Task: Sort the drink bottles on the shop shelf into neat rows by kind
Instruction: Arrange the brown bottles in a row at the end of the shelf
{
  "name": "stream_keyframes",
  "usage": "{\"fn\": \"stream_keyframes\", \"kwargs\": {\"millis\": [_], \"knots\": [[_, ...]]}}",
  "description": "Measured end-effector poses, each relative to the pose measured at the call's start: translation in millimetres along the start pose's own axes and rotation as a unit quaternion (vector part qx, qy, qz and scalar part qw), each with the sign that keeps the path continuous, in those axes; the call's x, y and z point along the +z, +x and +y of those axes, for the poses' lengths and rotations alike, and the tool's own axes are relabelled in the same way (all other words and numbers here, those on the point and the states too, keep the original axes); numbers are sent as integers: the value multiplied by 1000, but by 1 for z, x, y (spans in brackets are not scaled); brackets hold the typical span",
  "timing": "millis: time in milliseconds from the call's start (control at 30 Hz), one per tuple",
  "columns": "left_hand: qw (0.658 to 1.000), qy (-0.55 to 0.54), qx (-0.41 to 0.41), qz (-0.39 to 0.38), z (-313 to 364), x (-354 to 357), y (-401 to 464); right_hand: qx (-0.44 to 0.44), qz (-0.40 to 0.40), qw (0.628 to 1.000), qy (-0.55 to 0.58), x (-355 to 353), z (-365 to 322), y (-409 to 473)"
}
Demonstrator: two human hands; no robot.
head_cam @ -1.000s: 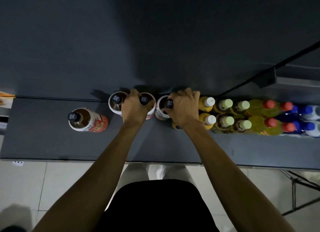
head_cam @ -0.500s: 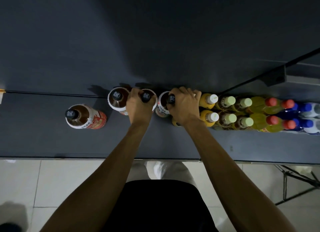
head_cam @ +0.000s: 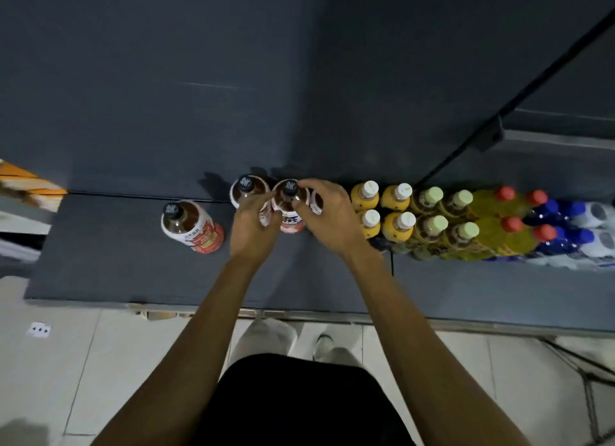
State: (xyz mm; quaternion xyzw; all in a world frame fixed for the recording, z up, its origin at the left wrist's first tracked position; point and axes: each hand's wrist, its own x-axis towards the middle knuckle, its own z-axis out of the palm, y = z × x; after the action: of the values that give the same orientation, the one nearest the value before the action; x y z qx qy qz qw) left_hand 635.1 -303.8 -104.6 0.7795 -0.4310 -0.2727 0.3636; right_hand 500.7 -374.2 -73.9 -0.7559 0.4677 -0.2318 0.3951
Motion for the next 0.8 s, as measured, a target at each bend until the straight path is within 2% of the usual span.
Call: {"fn": "stream_keyframes", "kwargs": {"millis": [167,367,567,800], "knots": [[999,-36,-20,21,-8,-50,-60,67,-106,975,184,10,-26,-39],[995,-50,-40,78,-17,-107,-128,74,-192,955,212,27,-40,-70],[993,-43,-37,107,-24,-143,-155,35,-209,952,220,40,-60,-82],[993,-55,-37,99,-42,-145,-130,63,-192,956,214,60,-64,-55]]}}
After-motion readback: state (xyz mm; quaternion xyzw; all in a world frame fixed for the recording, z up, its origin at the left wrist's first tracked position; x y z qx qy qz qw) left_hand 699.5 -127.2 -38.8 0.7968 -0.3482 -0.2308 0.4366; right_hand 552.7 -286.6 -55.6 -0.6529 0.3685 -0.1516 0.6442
